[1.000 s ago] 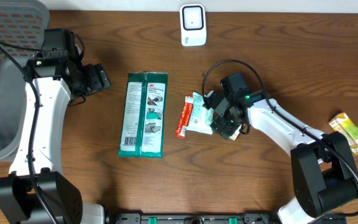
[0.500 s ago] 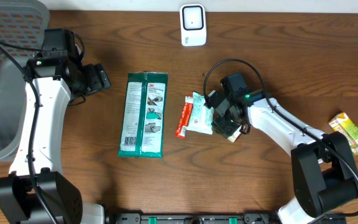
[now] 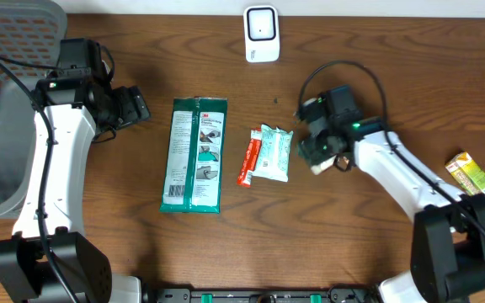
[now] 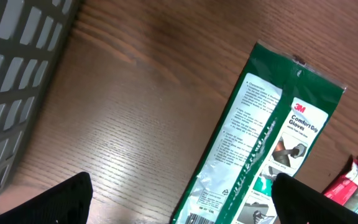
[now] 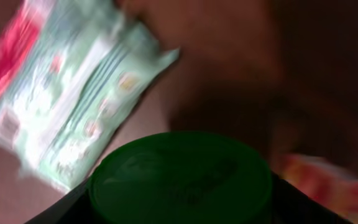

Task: Scan the item barcode

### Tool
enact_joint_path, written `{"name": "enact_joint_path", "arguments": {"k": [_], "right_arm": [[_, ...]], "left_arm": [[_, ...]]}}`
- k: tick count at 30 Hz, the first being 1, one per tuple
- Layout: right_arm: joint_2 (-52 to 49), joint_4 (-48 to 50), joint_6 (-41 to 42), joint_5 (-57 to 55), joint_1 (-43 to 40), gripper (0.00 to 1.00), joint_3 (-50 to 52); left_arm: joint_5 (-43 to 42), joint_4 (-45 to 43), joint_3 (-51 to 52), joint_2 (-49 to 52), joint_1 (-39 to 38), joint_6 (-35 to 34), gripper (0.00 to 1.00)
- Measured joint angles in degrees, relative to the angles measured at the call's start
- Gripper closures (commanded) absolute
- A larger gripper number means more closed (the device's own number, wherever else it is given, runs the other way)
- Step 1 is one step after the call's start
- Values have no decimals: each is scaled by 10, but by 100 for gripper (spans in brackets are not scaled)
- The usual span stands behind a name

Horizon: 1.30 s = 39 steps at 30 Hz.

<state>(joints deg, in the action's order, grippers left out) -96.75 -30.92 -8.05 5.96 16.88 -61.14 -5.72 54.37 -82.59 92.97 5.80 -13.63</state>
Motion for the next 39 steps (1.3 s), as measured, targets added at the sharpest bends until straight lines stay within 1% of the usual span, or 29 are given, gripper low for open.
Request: {"name": "enact_joint_path", "arguments": {"k": [4, 7, 11, 14, 16, 17, 18, 21, 22, 23, 25, 27, 29, 34, 39], "right_arm": [[24, 61, 85, 4, -41, 56, 0], [41, 108, 130, 4, -57, 57, -1], [61, 165, 181, 2, -56, 57, -2], [65, 194, 218, -15, -49, 57, -2], [65, 230, 243, -32, -42, 57, 8], [66, 265, 259, -46, -35, 57, 23], [66, 278, 266, -55, -30, 57, 30], [78, 359, 300, -102, 1, 55, 86], [86, 392, 309, -125, 14, 53, 111], [99, 427, 317, -154, 31, 48, 140], [125, 495, 318, -206, 67, 41, 192], [144, 570, 304, -253, 98, 41, 235], [150, 596, 296, -269, 107, 40, 255], [145, 600, 284, -278, 108, 41, 297], [132, 612, 282, -271, 102, 41, 303]], "left_arm": [[0, 0, 0, 0, 0, 0, 8], [0, 0, 0, 0, 0, 0, 7], [0, 0, 0, 0, 0, 0, 7], [0, 0, 0, 0, 0, 0, 8], [0, 0, 0, 0, 0, 0, 8], [0, 0, 0, 0, 0, 0, 8], [0, 0, 0, 0, 0, 0, 8], [0, 0, 0, 0, 0, 0, 8], [0, 0, 0, 0, 0, 0, 8], [0, 0, 0, 0, 0, 0, 8], [0, 0, 0, 0, 0, 0, 8], [0, 0, 0, 0, 0, 0, 8], [0, 0, 0, 0, 0, 0, 8], [0, 0, 0, 0, 0, 0, 8], [0, 0, 0, 0, 0, 0, 8]]}}
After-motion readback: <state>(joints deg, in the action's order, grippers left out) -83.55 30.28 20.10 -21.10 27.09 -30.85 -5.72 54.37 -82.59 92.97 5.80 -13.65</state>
